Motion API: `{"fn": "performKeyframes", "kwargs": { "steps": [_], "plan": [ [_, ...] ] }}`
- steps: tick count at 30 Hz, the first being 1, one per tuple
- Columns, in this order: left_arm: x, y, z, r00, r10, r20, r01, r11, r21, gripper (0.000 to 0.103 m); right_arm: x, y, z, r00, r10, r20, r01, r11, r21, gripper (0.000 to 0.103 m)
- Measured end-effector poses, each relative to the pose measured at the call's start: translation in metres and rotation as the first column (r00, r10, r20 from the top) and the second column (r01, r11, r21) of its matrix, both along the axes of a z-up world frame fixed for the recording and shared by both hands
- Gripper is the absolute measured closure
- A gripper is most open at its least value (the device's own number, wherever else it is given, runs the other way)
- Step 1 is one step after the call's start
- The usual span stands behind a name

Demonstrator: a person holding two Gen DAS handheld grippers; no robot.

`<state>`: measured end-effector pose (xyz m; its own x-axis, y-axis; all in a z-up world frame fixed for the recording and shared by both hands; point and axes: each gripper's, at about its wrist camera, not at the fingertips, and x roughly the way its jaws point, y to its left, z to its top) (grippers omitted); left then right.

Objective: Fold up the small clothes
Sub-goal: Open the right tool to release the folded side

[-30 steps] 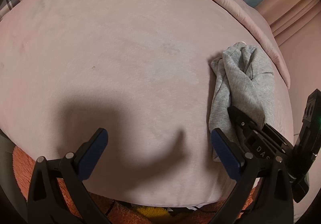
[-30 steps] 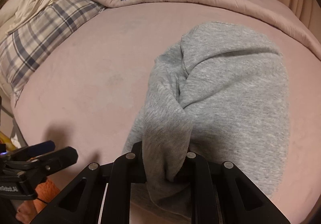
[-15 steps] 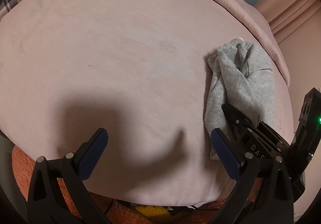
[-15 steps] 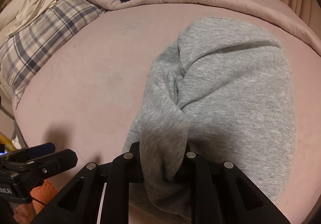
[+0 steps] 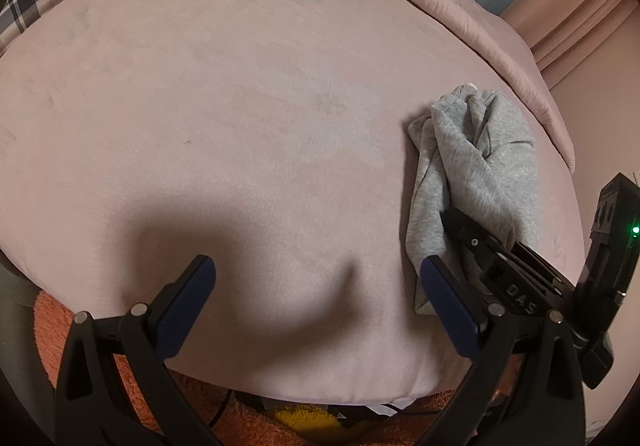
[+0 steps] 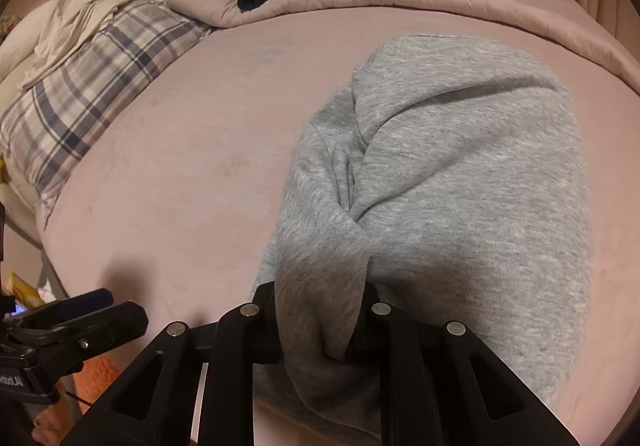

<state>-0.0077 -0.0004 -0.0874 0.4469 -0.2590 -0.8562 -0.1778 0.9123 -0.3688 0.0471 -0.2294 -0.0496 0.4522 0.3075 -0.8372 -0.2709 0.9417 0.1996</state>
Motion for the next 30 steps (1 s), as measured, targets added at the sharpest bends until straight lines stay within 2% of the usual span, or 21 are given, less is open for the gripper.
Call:
{"fn": "performKeyframes", "kwargs": {
  "steps": [2,4,7,9,13,18,22,26,30],
  "plan": [
    [-0.001,0.001,0.001,1.0,0.002,0.005,-0.002,1.0,0.001,0.001,-0.002,0.0,0.005,1.0,0.019,-0.001,-0.019,1.0,0.018,0.073],
    [0.0,0.001,0.003,1.0,-0.002,0.012,0.002,1.0,0.0,0.001,-0.004,-0.001,0.011,0.999,0.04,-0.003,-0.04,0.997,0.061,0.049],
    [-0.001,0.001,0.006,1.0,-0.013,0.027,0.013,1.0,-0.015,0.001,-0.009,-0.007,0.025,0.999,0.049,0.007,-0.05,0.989,0.139,0.033],
    [-0.001,-0.001,0.009,0.999,-0.021,0.039,0.022,0.999,-0.027,0.001,-0.012,-0.011,0.034,0.999,0.027,0.033,-0.031,0.992,0.124,0.028],
    [0.0,-0.007,0.012,0.998,-0.032,0.051,0.033,0.999,-0.012,0.001,-0.016,-0.025,0.044,0.996,-0.038,0.084,0.031,0.996,0.082,0.026],
    [0.003,-0.013,0.013,0.997,-0.051,0.052,0.052,0.998,-0.023,0.001,-0.016,-0.054,0.048,0.989,-0.127,0.073,0.118,0.986,0.122,0.025],
    [0.01,-0.026,0.014,0.996,-0.073,0.054,0.074,0.997,-0.013,0.001,-0.017,-0.076,0.048,0.974,-0.216,0.074,0.206,0.97,0.129,0.017],
    [0.018,-0.045,0.014,0.992,-0.115,0.056,0.116,0.993,-0.018,0.001,-0.016,-0.1,0.041,0.954,-0.298,0.033,0.289,0.943,0.163,0.014],
    [0.027,-0.067,0.009,0.985,-0.169,0.044,0.17,0.985,-0.024,0.001,-0.02,-0.113,0.032,0.943,-0.332,-0.011,0.328,0.926,0.186,0.011]
  ]
}}
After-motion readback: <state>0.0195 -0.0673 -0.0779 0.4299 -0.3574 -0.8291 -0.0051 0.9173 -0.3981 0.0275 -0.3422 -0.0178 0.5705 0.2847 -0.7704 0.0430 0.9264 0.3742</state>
